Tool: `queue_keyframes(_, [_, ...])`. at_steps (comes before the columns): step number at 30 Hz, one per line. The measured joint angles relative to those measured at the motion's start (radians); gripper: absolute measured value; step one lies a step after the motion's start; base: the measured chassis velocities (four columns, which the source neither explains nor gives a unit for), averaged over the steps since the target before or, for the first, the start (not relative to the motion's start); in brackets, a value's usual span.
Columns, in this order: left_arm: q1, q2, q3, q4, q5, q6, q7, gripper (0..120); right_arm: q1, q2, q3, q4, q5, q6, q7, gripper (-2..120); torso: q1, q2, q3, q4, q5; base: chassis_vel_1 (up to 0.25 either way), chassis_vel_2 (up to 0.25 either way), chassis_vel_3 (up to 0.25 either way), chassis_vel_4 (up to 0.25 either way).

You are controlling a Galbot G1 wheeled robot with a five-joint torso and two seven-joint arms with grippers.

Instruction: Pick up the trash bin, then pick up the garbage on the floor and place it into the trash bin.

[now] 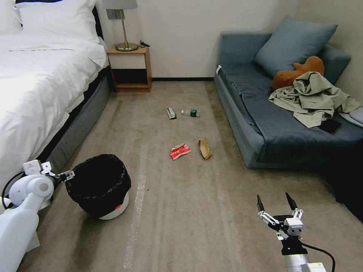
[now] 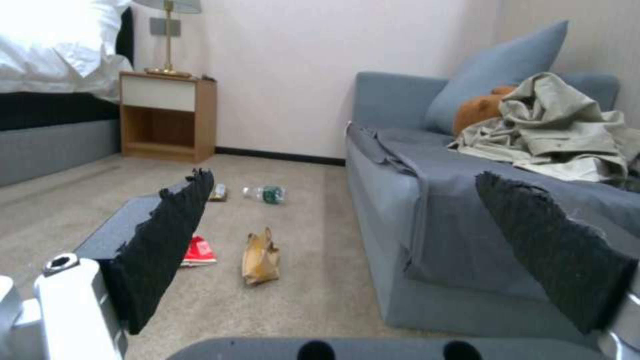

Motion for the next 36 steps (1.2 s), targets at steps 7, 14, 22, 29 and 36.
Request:
queue_keyframes(7, [-0.037,-0.021,0.053,0.050,0.008,0.004,-0.001,100,0.011,0.000,0.001,-0.009,0.006,-0.002,0.015,100,0.000,0.000,0.000,0.0001,-0.0001,0.000,0.000,0.000,0.000])
queue_keyframes(14, [-0.065,-0.040,0.079,0.084,0.014,0.007,-0.004,100,0.014,0.000,0.003,-0.021,0.007,-0.002,0.020,100,0.000,0.000,0.000,0.0001,-0.0001,0.000,0.000,0.000,0.000])
queue_keyframes(22, [-0.080,-0.057,0.093,0.127,0.020,0.008,-0.005,95,0.021,0.000,0.006,-0.038,0.019,0.002,0.030,100,0.000,0.000,0.000,0.0002,-0.0001,0.000,0.000,0.000,0.000])
queue_keyframes(29, [-0.074,-0.068,0.095,0.146,0.040,0.007,0.017,72,0.023,0.000,0.009,-0.049,0.031,0.007,0.036,100,0.000,0.000,0.000,0.0001,0.0002,0.000,0.000,0.000,0.000])
queue_keyframes(36, [-0.071,-0.075,0.092,0.151,0.045,0.002,0.029,51,0.022,0.000,0.012,-0.053,0.038,0.011,0.039,100,0.000,0.000,0.000,0.0003,0.0009,0.000,0.000,0.000,0.000])
